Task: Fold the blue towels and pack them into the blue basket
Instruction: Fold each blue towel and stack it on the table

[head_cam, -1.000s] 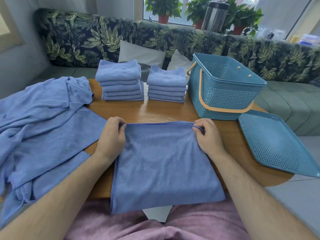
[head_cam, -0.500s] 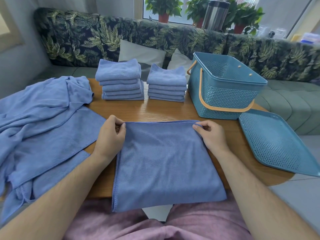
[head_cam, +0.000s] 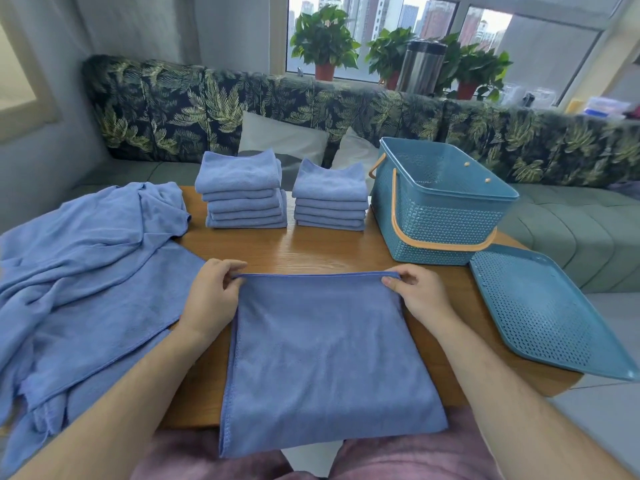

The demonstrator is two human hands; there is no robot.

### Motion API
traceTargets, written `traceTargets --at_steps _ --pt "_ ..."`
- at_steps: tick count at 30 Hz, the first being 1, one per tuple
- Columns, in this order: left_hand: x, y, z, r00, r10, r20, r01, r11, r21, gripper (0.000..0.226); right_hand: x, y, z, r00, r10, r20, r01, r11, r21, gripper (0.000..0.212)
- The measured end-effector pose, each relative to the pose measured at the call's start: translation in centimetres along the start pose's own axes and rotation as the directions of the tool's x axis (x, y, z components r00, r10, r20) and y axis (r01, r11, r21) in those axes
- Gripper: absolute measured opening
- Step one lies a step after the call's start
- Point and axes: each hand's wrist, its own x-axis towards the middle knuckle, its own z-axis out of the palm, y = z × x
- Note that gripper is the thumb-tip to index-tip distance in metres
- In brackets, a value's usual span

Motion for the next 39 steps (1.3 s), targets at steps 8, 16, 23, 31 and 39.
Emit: traceTargets --at_steps 8,16,23,31,39 --pt "8.8 6.6 -5.6 0.998 0.053 0.032 -0.055 0.995 0.087 0.014 5.2 -8.5 -3.3 0.999 -0.051 -0.005 0.051 0.997 0.063 0.006" --pt "14.6 14.6 -11.6 0.988 0.106 -0.115 -0.108 0.994 -0.011 0.014 8.5 -18.2 -7.0 0.974 -0.210 -0.086 0.215 0.975 0.059 0.014" --pt "8.0 12.5 -10.8 0.996 0.046 -0.080 -0.049 0.998 -0.043 0.011 2.6 -15.3 -7.2 0.980 -0.192 -0.051 0.193 0.981 0.002 0.011" --pt "-3.4 3.5 -5.8 0.968 -0.162 0.194 0.152 0.986 0.067 0.014 -6.5 -2.3 -3.3 0.996 -0.056 0.075 0.073 0.967 -0.245 0.010" --pt "-6.4 3.8 -7.1 0.946 -0.210 0.247 0.212 0.977 0.017 0.015 -9.7 -3.2 -4.6 0.983 -0.034 0.182 0.050 0.995 -0.086 0.012"
